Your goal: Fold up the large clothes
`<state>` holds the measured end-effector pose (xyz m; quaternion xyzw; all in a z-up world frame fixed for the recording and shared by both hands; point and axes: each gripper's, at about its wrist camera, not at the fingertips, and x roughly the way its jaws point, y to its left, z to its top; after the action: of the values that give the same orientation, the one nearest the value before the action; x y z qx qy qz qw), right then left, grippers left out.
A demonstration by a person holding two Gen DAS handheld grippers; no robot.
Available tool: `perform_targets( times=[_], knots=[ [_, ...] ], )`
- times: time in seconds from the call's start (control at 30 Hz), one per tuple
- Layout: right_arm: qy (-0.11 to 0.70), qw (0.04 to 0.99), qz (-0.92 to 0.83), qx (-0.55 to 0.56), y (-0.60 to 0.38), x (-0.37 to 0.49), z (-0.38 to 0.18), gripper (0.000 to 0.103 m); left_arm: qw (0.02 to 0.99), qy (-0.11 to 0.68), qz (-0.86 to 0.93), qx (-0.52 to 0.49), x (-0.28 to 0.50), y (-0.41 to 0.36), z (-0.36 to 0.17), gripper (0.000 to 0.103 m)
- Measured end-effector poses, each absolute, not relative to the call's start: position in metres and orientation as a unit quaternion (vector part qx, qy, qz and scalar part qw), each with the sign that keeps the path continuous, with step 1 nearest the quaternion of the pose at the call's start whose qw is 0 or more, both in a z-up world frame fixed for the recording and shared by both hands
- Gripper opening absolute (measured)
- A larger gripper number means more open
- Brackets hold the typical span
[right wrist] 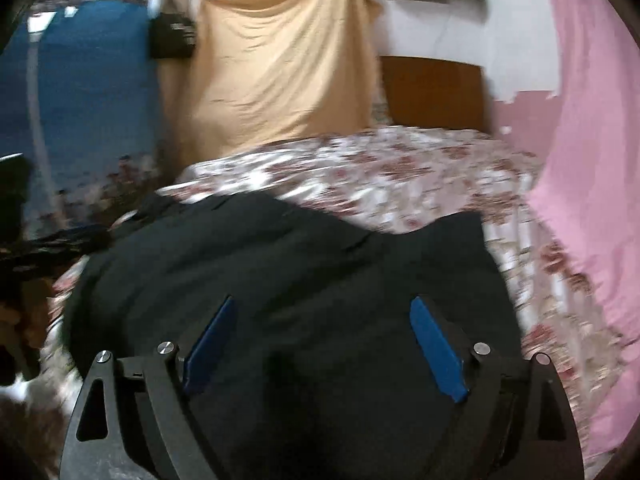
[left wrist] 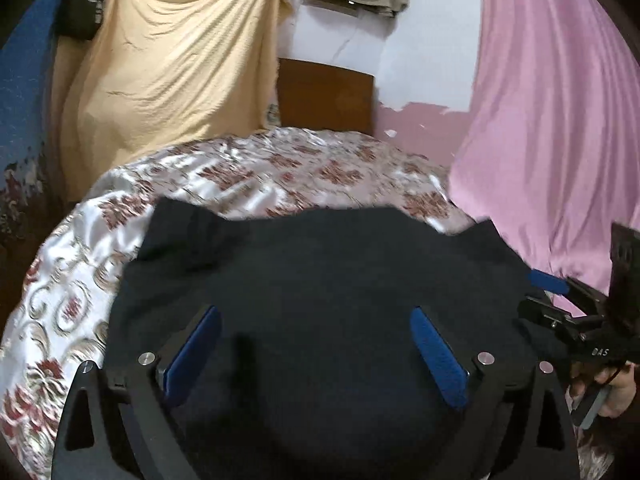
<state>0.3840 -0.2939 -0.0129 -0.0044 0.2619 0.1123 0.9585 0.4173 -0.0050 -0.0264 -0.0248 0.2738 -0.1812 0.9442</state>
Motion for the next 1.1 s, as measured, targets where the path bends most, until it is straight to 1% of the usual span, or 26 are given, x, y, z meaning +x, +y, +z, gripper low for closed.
perform_targets(
  times=[0.03,0.13,0.23,0.43,0.53,0.67,0.77,0.9,1.1],
  knots=[
    [0.265,0.957,0.117,-0.012,-0.290,0.384,-0.017,0.090,0.944,0.276,-0.183,-0.015,0.417,-0.009,-0.031,0.097],
    [0.278,0.953,0.111,-0.040,-0.280,0.396,-0.026,0.091,0.945,0.288,-0.157,0.021,0.429,-0.021,-0.041,0.097],
    [0.288,0.953,0.080,-0.048,-0.280,0.419,-0.027,0.091,0.947,0.285,-0.145,0.029,0.448,-0.024,-0.041,0.097],
    [0.320,0.947,0.026,0.000,-0.308,0.474,-0.031,0.091,0.950,0.292,-0.111,0.026,0.490,-0.021,-0.039,0.098],
    [0.334,0.942,0.003,0.031,-0.328,0.492,-0.040,0.091,0.947,0.307,-0.095,0.008,0.510,-0.012,-0.045,0.103],
    [0.352,0.934,0.001,0.059,-0.342,0.510,-0.063,0.091,0.931,0.345,-0.115,-0.039,0.531,-0.004,-0.063,0.103],
    [0.361,0.929,0.009,0.083,-0.348,0.524,-0.081,0.093,0.924,0.357,-0.128,-0.054,0.541,-0.005,-0.075,0.103],
    [0.359,0.928,0.010,0.098,-0.352,0.527,-0.093,0.095,0.923,0.357,-0.133,-0.058,0.547,-0.010,-0.084,0.103],
    [0.335,0.933,0.018,0.126,-0.357,0.525,-0.104,0.096,0.931,0.327,-0.143,-0.077,0.543,-0.006,-0.089,0.103]
  ],
)
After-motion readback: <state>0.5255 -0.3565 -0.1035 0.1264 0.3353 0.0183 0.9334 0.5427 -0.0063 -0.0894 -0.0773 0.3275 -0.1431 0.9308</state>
